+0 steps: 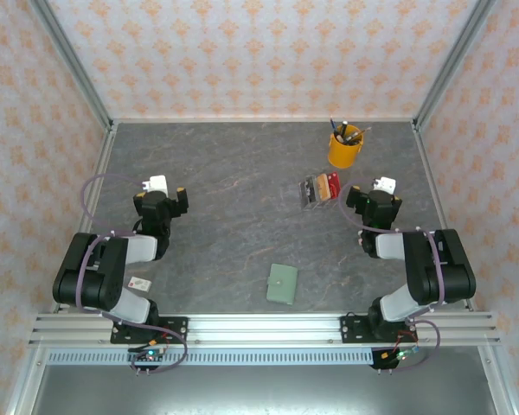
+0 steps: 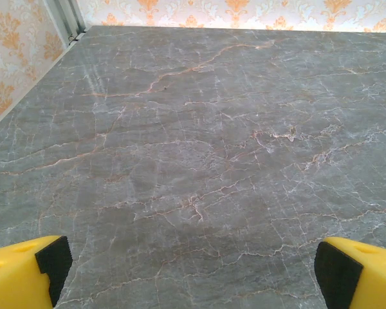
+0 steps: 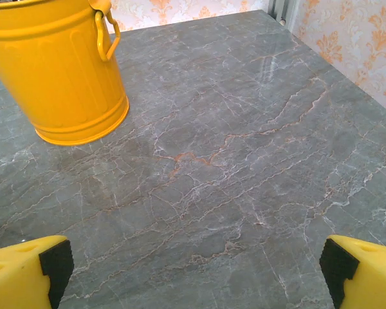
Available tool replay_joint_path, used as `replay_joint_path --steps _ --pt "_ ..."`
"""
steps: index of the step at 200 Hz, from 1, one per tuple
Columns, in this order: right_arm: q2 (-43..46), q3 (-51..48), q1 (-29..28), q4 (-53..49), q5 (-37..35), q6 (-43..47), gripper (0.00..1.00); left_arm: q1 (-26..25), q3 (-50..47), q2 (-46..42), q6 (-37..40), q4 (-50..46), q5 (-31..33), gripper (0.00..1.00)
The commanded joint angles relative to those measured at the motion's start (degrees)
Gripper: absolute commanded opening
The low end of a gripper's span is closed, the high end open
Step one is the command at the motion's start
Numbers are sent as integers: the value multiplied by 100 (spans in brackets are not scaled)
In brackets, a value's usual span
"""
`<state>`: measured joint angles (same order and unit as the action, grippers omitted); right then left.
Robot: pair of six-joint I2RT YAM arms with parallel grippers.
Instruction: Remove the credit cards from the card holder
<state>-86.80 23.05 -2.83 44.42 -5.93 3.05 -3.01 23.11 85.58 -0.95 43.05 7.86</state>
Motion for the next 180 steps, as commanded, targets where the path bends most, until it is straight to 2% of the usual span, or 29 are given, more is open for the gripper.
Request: replay_joint_path --steps 1,140,159,180 --pt "-34 98 19 -10 1 -67 100 -7 127 20 135 -29 -56 100" --pt "8 67 19 19 -29 -63 100 -7 110 -8 123 -5 -19 100" --pt "345 136 19 -351 -59 -81 100 -10 305 -359 6 -623 266 100" --pt "864 207 20 -875 -341 -174 100 -9 818 -864 -237 -2094 452 100"
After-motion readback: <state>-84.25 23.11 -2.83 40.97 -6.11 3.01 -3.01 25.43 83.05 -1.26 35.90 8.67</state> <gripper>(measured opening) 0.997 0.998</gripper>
